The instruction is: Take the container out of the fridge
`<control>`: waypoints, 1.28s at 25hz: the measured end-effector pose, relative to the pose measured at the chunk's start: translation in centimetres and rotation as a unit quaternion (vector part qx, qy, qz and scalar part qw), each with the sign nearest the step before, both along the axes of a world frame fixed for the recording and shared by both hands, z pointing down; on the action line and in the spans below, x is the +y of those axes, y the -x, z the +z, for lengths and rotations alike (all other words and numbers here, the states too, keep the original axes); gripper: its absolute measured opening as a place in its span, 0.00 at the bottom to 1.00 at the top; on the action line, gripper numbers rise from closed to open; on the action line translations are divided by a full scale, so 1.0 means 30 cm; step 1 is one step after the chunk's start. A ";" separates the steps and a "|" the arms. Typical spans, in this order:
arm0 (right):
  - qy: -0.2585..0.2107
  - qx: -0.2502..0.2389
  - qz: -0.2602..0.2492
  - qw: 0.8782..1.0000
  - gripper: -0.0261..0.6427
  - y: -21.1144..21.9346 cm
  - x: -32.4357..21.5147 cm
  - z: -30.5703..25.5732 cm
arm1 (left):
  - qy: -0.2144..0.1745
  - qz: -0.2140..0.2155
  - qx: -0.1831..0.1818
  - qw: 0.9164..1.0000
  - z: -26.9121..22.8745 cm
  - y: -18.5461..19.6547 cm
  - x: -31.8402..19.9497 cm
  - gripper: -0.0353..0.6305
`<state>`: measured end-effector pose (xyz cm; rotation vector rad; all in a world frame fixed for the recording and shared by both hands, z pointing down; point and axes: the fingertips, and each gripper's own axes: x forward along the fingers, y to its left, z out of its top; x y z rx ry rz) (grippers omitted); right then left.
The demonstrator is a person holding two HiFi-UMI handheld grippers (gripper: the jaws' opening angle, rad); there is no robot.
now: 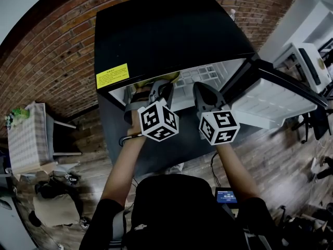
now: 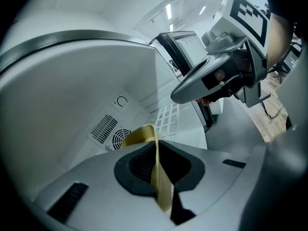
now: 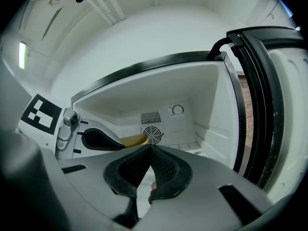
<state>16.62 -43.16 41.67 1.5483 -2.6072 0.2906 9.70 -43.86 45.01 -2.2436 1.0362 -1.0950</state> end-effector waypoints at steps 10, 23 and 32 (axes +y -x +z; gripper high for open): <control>-0.011 0.000 0.017 1.000 0.09 0.004 0.076 -0.045 | -0.008 0.026 0.005 1.000 -0.031 -0.018 0.089 0.10; -0.026 0.006 0.043 0.999 0.09 0.022 0.245 -0.095 | -0.017 0.061 0.017 0.998 -0.079 -0.022 0.263 0.10; -0.034 0.012 0.052 0.998 0.10 0.077 0.369 -0.117 | -0.019 0.076 0.022 0.997 -0.089 0.023 0.400 0.10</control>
